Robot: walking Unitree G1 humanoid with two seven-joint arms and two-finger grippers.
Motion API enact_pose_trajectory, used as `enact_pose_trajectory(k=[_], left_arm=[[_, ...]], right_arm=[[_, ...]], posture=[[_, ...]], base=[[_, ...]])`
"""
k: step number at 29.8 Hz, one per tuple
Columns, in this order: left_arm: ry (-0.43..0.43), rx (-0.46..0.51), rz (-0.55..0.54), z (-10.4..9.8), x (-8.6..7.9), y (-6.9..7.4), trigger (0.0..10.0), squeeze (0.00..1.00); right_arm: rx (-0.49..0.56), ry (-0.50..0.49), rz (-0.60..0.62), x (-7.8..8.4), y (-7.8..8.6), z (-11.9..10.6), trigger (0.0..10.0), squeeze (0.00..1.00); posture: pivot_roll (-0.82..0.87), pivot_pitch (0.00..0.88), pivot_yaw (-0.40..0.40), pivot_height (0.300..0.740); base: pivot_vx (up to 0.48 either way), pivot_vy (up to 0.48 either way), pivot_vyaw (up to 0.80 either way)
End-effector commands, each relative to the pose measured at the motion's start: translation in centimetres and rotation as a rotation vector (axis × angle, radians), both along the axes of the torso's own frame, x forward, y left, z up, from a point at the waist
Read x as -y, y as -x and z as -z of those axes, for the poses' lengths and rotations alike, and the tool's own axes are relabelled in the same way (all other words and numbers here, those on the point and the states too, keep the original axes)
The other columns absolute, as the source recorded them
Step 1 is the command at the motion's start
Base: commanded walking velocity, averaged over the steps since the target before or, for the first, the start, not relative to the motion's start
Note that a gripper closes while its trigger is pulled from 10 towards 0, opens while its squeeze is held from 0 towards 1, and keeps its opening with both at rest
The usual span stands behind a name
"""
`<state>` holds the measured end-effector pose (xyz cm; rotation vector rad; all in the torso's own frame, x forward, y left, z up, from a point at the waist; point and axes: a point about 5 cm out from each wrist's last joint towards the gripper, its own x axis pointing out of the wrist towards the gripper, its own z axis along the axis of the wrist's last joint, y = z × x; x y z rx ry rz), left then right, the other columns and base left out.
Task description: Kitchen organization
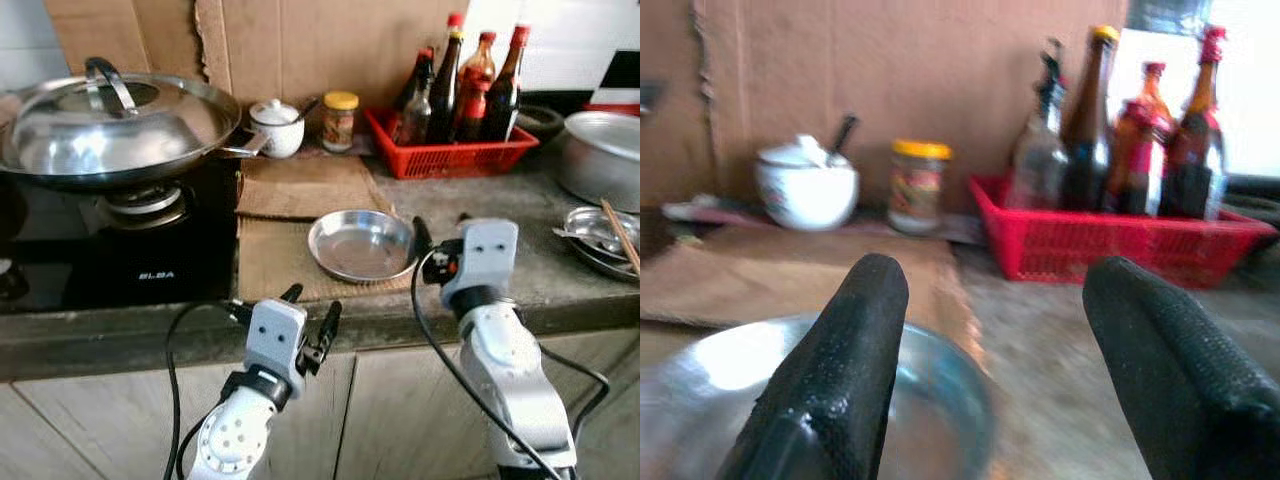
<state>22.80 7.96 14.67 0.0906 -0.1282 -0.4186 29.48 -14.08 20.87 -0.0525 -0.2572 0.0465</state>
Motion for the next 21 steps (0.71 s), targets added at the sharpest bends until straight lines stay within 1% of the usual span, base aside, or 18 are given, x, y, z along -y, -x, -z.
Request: enact_pose_trajectory(k=[1, 2, 4, 5, 6, 7, 8, 9, 10, 11, 12, 15, 16, 18, 19, 20, 21], left_arm=[[0.006, 0.009, 0.008, -0.3, 0.1, 0.2, 10.0, 0.00], [0.007, 0.010, 0.009, -0.3, 0.1, 0.3, 10.0, 0.00], [0.007, 0.010, 0.009, -0.3, 0.1, 0.3, 10.0, 0.00], [0.010, 0.009, 0.007, -0.3, 0.1, 0.3, 10.0, 0.00], [0.010, 0.009, 0.007, -0.3, 0.1, 0.3, 10.0, 0.00], [0.013, 0.006, 0.009, -0.3, 0.2, 0.3, 10.0, 0.00], [0.013, 0.006, 0.009, -0.3, 0.2, 0.3, 10.0, 0.00], [0.015, 0.004, 0.014, -0.2, 0.3, 0.4, 10.0, 0.00], [0.015, 0.004, 0.014, -0.2, 0.3, 0.4, 10.0, 0.00], [0.015, 0.002, 0.018, -0.2, 0.4, 0.5, 10.0, 0.00], [0.015, 0.002, 0.018, -0.2, 0.4, 0.5, 10.0, 0.00], [0.012, 0.000, 0.022, -0.1, 0.5, 0.7, 10.0, 0.00], [0.012, 0.000, 0.022, -0.1, 0.5, 0.7, 10.0, 0.00], [0.012, -0.001, 0.023, -0.1, 0.5, 0.7, 10.0, 0.00], [0.013, -0.002, 0.022, -0.1, 0.5, 0.8, 10.0, 0.00], [0.013, -0.002, 0.022, -0.1, 0.5, 0.8, 10.0, 0.00], [0.014, -0.004, 0.022, -0.1, 0.6, 0.8, 10.0, 0.00]], right_arm=[[-0.015, 0.003, 0.014, 0.2, -0.6, -0.1, 10.0, 0.00], [-0.028, 0.012, 0.025, 0.4, -0.9, 0.0, 10.0, 0.00], [-0.031, 0.014, 0.027, 0.4, -0.9, 0.0, 10.0, 0.00], [-0.066, -0.012, 0.023, 0.5, -1.3, 0.3, 10.0, 0.00], [-0.066, -0.012, 0.023, 0.5, -1.3, 0.3, 10.0, 0.00], [-0.106, -0.039, 0.026, 0.6, -1.7, 0.6, 10.0, 0.00], [-0.106, -0.039, 0.026, 0.6, -1.7, 0.6, 10.0, 0.00], [-0.144, -0.050, 0.029, 0.7, -2.2, 0.9, 10.0, 0.00], [-0.144, -0.050, 0.029, 0.7, -2.2, 0.9, 10.0, 0.00], [-0.188, -0.035, 0.025, 0.6, -2.7, 1.1, 10.0, 0.00], [-0.188, -0.035, 0.025, 0.6, -2.7, 1.1, 10.0, 0.00], [-0.261, -0.012, 0.003, 0.4, -4.0, 1.1, 10.0, 0.00], [-0.261, -0.012, 0.003, 0.4, -4.0, 1.1, 10.0, 0.00], [-0.328, 0.033, -0.029, -0.1, -5.0, 0.8, 10.0, 0.00], [-0.339, 0.022, -0.025, -0.1, -5.5, 0.4, 10.0, 0.00], [-0.339, 0.022, -0.025, -0.1, -5.5, 0.4, 10.0, 0.00], [-0.359, 0.006, -0.038, 0.1, -6.1, -0.1, 10.0, 0.00]], posture=[[0.05, 0.000, -0.058, 0.740], [0.05, 0.000, -0.061, 0.740], [0.05, 0.000, -0.061, 0.740], [0.05, 0.000, -0.064, 0.740], [0.05, 0.000, -0.064, 0.740], [0.05, 0.000, -0.063, 0.740], [0.05, 0.000, -0.063, 0.740], [0.05, 0.000, -0.066, 0.740], [0.05, 0.000, -0.066, 0.740], [0.05, 0.000, -0.066, 0.740], [0.05, 0.000, -0.066, 0.740], [0.05, 0.001, -0.071, 0.740], [0.05, 0.001, -0.071, 0.740], [0.05, 0.005, -0.076, 0.740], [0.05, 0.007, -0.078, 0.740], [0.05, 0.007, -0.078, 0.740], [0.05, 0.014, -0.082, 0.740]], base=[[0.000, 0.000, 0.00], [0.000, 0.000, 0.00], [0.000, 0.000, 0.00], [0.000, 0.000, -0.80], [0.000, 0.000, -0.80], [0.000, 0.000, -0.80], [0.000, 0.000, -0.80], [0.000, 0.000, 0.00], [0.000, 0.000, 0.00], [0.000, 0.000, 0.00], [0.000, 0.000, 0.00], [0.000, 0.000, 0.00], [0.000, 0.000, 0.00], [0.000, 0.000, 0.00], [0.000, 0.000, 0.00], [0.000, 0.000, 0.00], [0.000, 0.000, 0.00]])
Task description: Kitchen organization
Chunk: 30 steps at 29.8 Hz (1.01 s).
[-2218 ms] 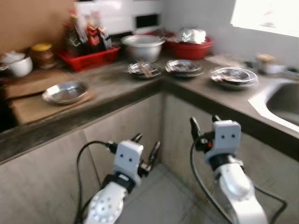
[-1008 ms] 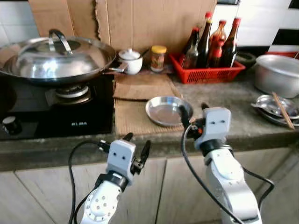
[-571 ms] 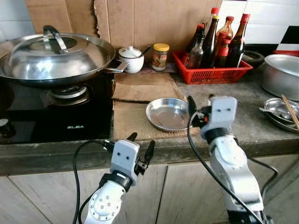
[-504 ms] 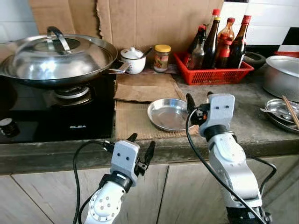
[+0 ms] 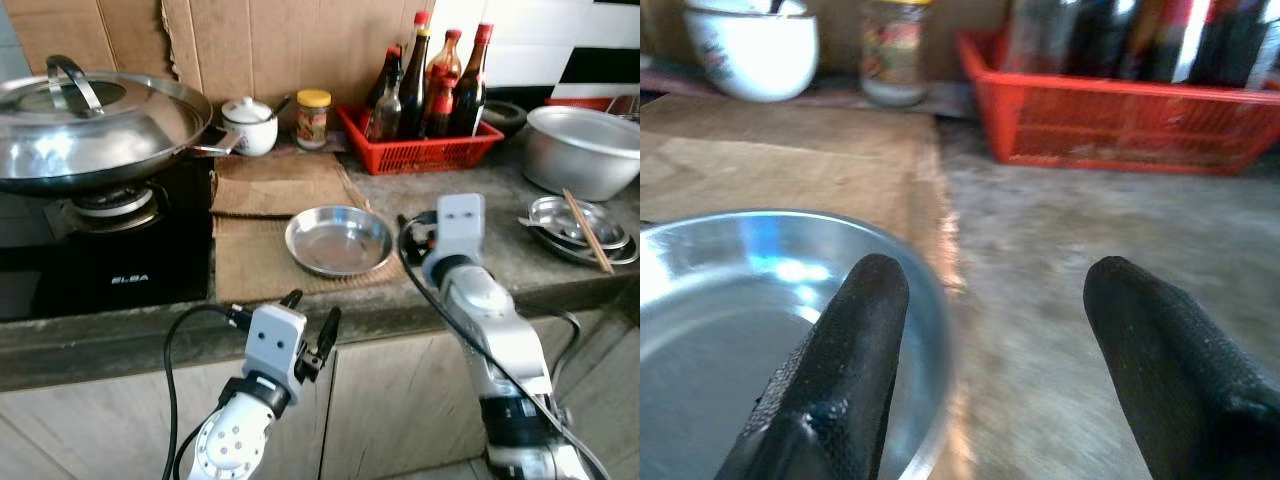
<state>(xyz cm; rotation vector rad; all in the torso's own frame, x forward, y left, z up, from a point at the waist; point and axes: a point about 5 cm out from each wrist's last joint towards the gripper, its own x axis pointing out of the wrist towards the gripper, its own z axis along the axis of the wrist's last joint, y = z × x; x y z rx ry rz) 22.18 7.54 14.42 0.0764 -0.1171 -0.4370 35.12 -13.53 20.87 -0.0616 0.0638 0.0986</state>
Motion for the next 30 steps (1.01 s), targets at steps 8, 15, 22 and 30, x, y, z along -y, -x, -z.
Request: enact_pose_trajectory(k=[8, 15, 22, 30], left_arm=[[0.005, 0.003, -0.002, -0.2, 0.2, 0.4, 10.0, 0.00], [-0.001, -0.004, -0.006, -0.1, 0.1, 0.4, 10.0, 0.00], [-0.007, 0.001, -0.012, -0.1, 0.1, 0.4, 10.0, 0.00], [-0.011, 0.004, -0.015, -0.1, 0.1, 0.4, 10.0, 0.00]], right_arm=[[-0.123, 0.000, -0.003, 1.3, -1.7, -0.5, 10.0, 0.05], [-0.210, 0.030, 0.011, 1.6, -2.9, -0.6, 10.0, 0.00], [-0.344, -0.057, 0.017, 1.8, -3.9, -0.9, 10.0, 0.00], [-0.440, -0.097, -0.008, 1.5, -4.0, -0.6, 10.0, 0.00]], posture=[[0.05, 0.025, -0.084, 0.740], [0.06, 0.033, -0.092, 0.740], [0.06, 0.034, -0.095, 0.740], [0.05, 0.034, -0.091, 0.740]], base=[[0.000, 0.000, 0.00], [0.000, 0.000, 0.00], [0.000, 0.000, 0.00], [0.000, 0.000, 0.00]])
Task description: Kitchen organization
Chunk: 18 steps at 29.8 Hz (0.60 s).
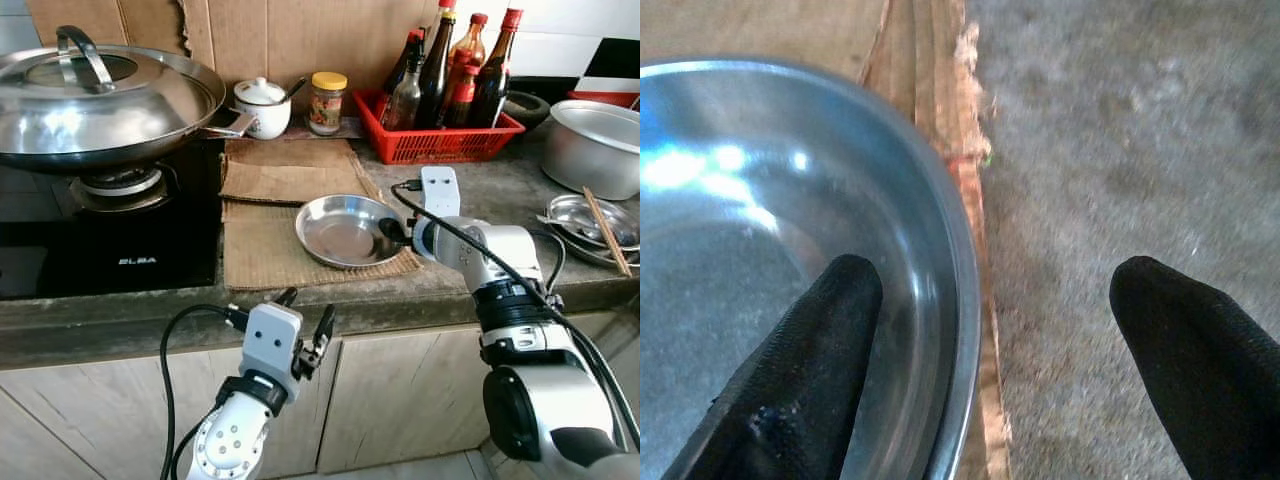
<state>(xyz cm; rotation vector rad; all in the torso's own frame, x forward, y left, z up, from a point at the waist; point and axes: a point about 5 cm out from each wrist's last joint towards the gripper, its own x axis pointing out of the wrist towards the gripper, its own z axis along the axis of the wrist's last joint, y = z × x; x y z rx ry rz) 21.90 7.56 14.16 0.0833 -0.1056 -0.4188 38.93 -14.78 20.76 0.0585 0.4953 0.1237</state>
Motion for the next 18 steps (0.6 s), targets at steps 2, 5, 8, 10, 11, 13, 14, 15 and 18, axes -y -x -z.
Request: enact_pose_trajectory(k=[2, 5, 8, 10, 11, 13, 14, 15, 18], left_arm=[[-0.002, 0.014, 0.004, -0.3, 0.1, 0.1, 10.0, 0.00], [-0.002, 0.015, 0.004, -0.4, 0.1, 0.0, 10.0, 0.00], [-0.009, 0.018, 0.003, -0.4, 0.1, 0.0, 10.0, 0.00], [-0.010, 0.018, 0.002, -0.4, 0.0, -0.1, 10.0, 0.00], [-0.010, 0.019, 0.000, -0.4, 0.0, -0.1, 10.0, 0.00], [-0.010, 0.018, -0.003, -0.3, 0.0, 0.0, 10.0, 0.00], [-0.010, 0.018, -0.002, -0.3, 0.0, 0.0, 10.0, 0.00], [-0.011, 0.018, -0.002, -0.3, 0.0, 0.0, 10.0, 0.00], [-0.010, 0.019, -0.003, -0.3, 0.0, 0.0, 10.0, 0.00]], right_arm=[[-0.010, 0.001, -0.006, 0.1, -0.1, -0.5, 8.2, 0.00], [-0.033, -0.005, -0.027, -0.2, 0.0, -0.3, 3.1, 0.00], [-0.069, -0.023, -0.032, -0.4, 0.1, 0.2, 0.0, 0.00], [-0.070, -0.022, -0.030, -0.4, 0.1, 0.2, 0.0, 0.00], [-0.078, -0.034, -0.027, -0.5, 0.1, 0.4, 0.0, 0.00], [-0.089, -0.056, -0.022, -0.5, 0.1, 0.5, 0.0, 0.00], [-0.091, -0.064, -0.021, -0.5, 0.2, 0.5, 0.0, 0.00], [-0.092, -0.065, -0.021, -0.5, 0.2, 0.6, 0.0, 0.00], [-0.096, -0.069, -0.014, -0.4, 0.2, 0.7, 0.0, 0.00]], posture=[[0.05, 0.034, -0.093, 0.740], [0.05, 0.036, -0.093, 0.740], [0.05, 0.036, -0.095, 0.740], [0.05, 0.036, -0.094, 0.740], [0.05, 0.036, -0.094, 0.740], [0.05, 0.035, -0.092, 0.740], [0.05, 0.035, -0.092, 0.740], [0.05, 0.035, -0.092, 0.740], [0.05, 0.035, -0.095, 0.740]], base=[[0.000, 0.000, 0.00], [0.000, 0.000, 0.00], [0.000, 0.000, 0.00], [0.000, 0.000, 0.00], [0.000, 0.000, 0.00], [0.000, 0.000, 0.00], [0.000, 0.000, 0.00], [0.000, 0.000, 0.00], [0.000, 0.000, 0.00]])
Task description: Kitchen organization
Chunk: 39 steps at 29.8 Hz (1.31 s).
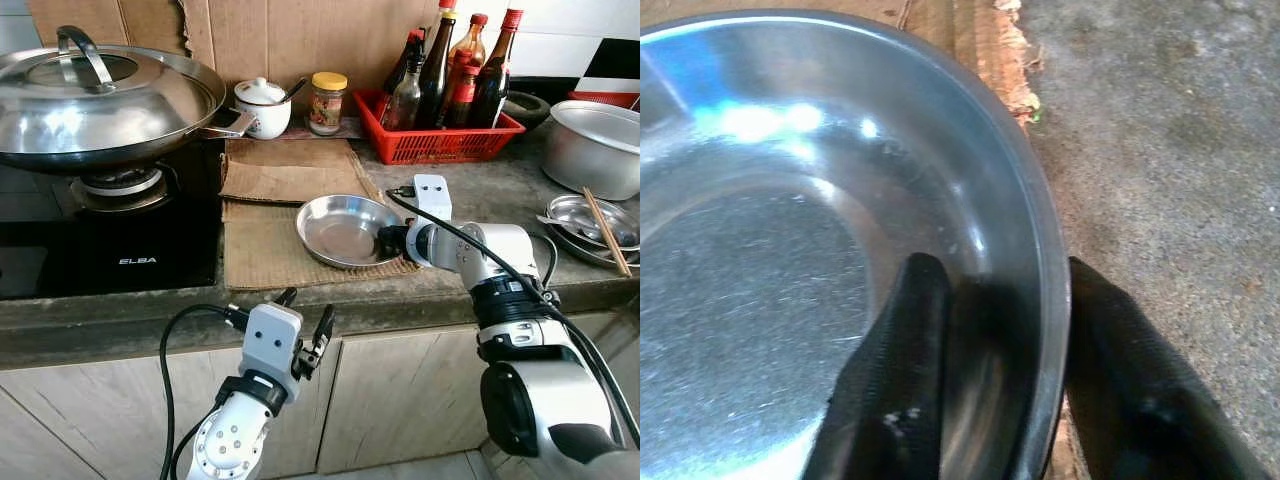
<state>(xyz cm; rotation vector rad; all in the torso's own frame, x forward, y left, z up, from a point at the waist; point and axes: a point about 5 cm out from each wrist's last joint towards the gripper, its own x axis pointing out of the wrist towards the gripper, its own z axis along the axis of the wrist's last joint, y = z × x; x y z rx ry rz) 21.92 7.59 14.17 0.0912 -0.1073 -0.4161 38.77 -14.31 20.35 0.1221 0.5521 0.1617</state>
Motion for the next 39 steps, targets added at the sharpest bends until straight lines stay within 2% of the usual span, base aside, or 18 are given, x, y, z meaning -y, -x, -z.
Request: enact_pose_trajectory(k=[1, 11, 14, 15, 17, 18, 20, 21, 23, 27, 29, 30, 31, 33, 36, 39], left_arm=[[-0.004, 0.016, -0.001, -0.3, 0.1, 0.0, 10.0, 0.00], [-0.004, 0.021, -0.006, -0.4, 0.1, -0.1, 10.0, 0.00], [-0.002, 0.022, -0.007, -0.4, 0.1, -0.2, 10.0, 0.00], [-0.002, 0.022, -0.007, -0.4, 0.1, -0.2, 10.0, 0.00], [-0.002, 0.024, -0.008, -0.4, 0.0, -0.3, 10.0, 0.00], [-0.002, 0.024, -0.008, -0.4, 0.0, -0.3, 10.0, 0.00], [-0.002, 0.025, -0.006, -0.4, 0.0, -0.3, 10.0, 0.00], [-0.002, 0.025, -0.006, -0.4, 0.0, -0.3, 10.0, 0.00], [-0.004, 0.025, -0.002, -0.3, 0.0, -0.3, 10.0, 0.00], [-0.005, 0.026, 0.001, -0.3, 0.0, -0.5, 10.0, 0.00], [-0.007, 0.027, 0.000, -0.3, 0.0, -0.5, 10.0, 0.00], [-0.008, 0.028, 0.000, -0.3, -0.1, -0.6, 10.0, 0.00], [-0.008, 0.030, 0.001, -0.3, -0.1, -0.7, 10.0, 0.00], [-0.008, 0.030, 0.001, -0.3, -0.1, -0.7, 10.0, 0.00], [-0.006, 0.033, 0.000, -0.4, -0.1, -0.7, 10.0, 0.00], [0.000, 0.042, -0.005, -0.6, -0.1, -0.8, 10.0, 0.00]], right_arm=[[-0.035, 0.005, 0.009, 0.1, 0.0, 0.3, 0.0, 0.00], [-0.047, -0.057, 0.051, 0.3, 0.3, 0.8, 0.0, 0.00], [-0.008, -0.212, 0.131, 0.3, 0.2, 0.4, 0.0, 0.00], [-0.008, -0.212, 0.131, 0.3, 0.2, 0.4, 0.0, 0.00], [0.041, -0.281, 0.215, 1.0, 0.1, 0.0, 0.0, 0.00], [0.041, -0.281, 0.215, 1.0, 0.1, 0.0, 0.0, 0.00], [0.141, -0.309, 0.298, 2.0, 0.1, -0.6, 0.0, 0.00], [0.141, -0.309, 0.298, 2.0, 0.1, -0.6, 0.0, 0.00], [0.209, -0.333, 0.348, 2.5, 0.3, -1.0, 0.0, 0.00], [0.322, -0.324, 0.372, 2.6, 1.0, -1.7, 0.0, 0.00], [0.431, -0.314, 0.399, 2.7, 1.6, -2.4, 0.0, 0.00], [0.488, -0.271, 0.415, 2.8, 2.0, -2.7, 0.0, 0.00], [0.623, -0.193, 0.422, 2.9, 3.0, -3.5, 0.0, 0.00], [0.654, -0.179, 0.416, 2.8, 3.3, -3.7, 0.0, 0.00], [0.700, -0.172, 0.379, 2.0, 4.6, -3.5, 0.0, 0.00], [0.832, -0.009, 0.314, 1.3, 6.3, -4.5, 0.0, 0.00]], posture=[[0.05, 0.035, -0.095, 0.740], [0.06, 0.024, -0.101, 0.740], [0.06, 0.016, -0.100, 0.740], [0.06, 0.016, -0.100, 0.740], [0.06, 0.012, -0.098, 0.740], [0.06, 0.012, -0.098, 0.740], [0.06, 0.003, -0.095, 0.740], [0.06, 0.003, -0.095, 0.740], [0.06, 0.002, -0.089, 0.740], [0.05, 0.000, -0.085, 0.740], [0.05, 0.000, -0.084, 0.740], [0.05, 0.000, -0.081, 0.740], [0.05, 0.000, -0.080, 0.740], [0.05, 0.000, -0.080, 0.740], [0.05, 0.000, -0.073, 0.740], [0.04, 0.000, -0.073, 0.740]], base=[[0.000, 0.000, 0.00], [0.000, 0.000, 0.00], [0.000, 0.000, 0.00], [0.000, 0.000, 0.00], [0.000, 0.000, 0.00], [0.000, 0.000, 0.00], [0.000, 0.000, 0.00], [0.000, 0.000, 0.00], [0.000, 0.000, 0.00], [0.000, 0.000, 0.00], [0.000, 0.000, 0.00], [0.000, 0.000, 0.00], [0.000, 0.000, 0.00], [0.000, 0.000, 0.00], [0.000, 0.000, 0.00], [0.000, 0.000, 0.00]])
